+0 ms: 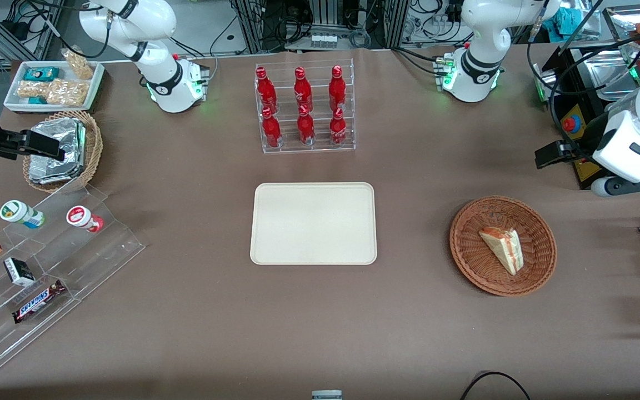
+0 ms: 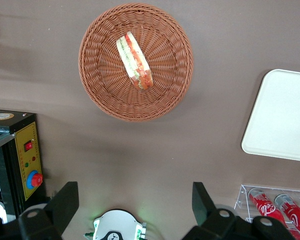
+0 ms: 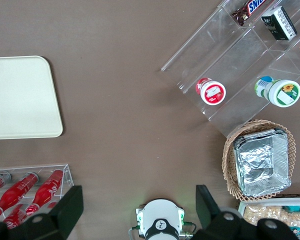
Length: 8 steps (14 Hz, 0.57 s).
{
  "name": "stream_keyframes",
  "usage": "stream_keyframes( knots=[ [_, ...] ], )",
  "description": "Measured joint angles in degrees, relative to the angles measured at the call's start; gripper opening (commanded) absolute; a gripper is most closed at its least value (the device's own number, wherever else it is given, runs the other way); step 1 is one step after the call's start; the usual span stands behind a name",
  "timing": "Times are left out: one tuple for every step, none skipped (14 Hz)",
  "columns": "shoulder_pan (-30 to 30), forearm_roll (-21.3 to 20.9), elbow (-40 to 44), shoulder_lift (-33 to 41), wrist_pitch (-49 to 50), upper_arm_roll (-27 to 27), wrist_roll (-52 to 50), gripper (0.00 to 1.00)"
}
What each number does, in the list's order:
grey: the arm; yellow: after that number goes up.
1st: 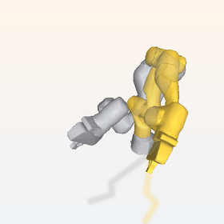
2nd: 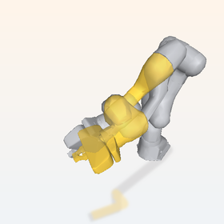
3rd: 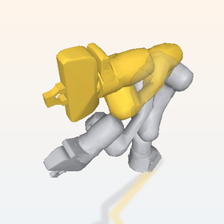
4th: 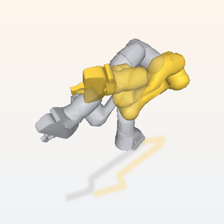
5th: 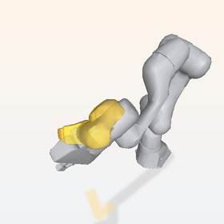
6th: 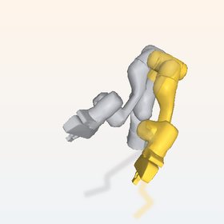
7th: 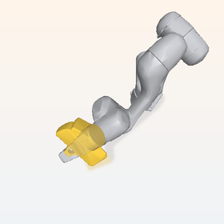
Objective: Place sandwich from basket to tray
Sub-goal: 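Move the left gripper toward the sandwich in the wicker basket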
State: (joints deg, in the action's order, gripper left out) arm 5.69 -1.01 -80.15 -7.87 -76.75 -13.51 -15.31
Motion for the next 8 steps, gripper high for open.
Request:
stream_keyframes(
  knots=[
    [0.0,-0.02,0.04,0.03,0.01,0.01,0.0,1.0],
    [0.01,-0.02,0.05,0.14,0.02,0.05,0.0,1.0],
    [0.04,-0.02,0.06,0.29,0.01,0.09,0.0,1.0],
    [0.04,-0.02,0.1,0.36,-0.03,0.1,0.0,1.0],
    [0.04,-0.02,0.12,0.35,-0.07,0.1,0.0,1.0],
    [0.06,-0.06,0.09,0.3,-0.01,0.13,-0.07,1.0],
    [0.18,-0.11,-0.05,0.1,0.17,0.25,-0.47,1.0],
    [0.55,-0.12,-0.46,-0.22,0.33,0.42,-1.25,1.0]
  ],
)
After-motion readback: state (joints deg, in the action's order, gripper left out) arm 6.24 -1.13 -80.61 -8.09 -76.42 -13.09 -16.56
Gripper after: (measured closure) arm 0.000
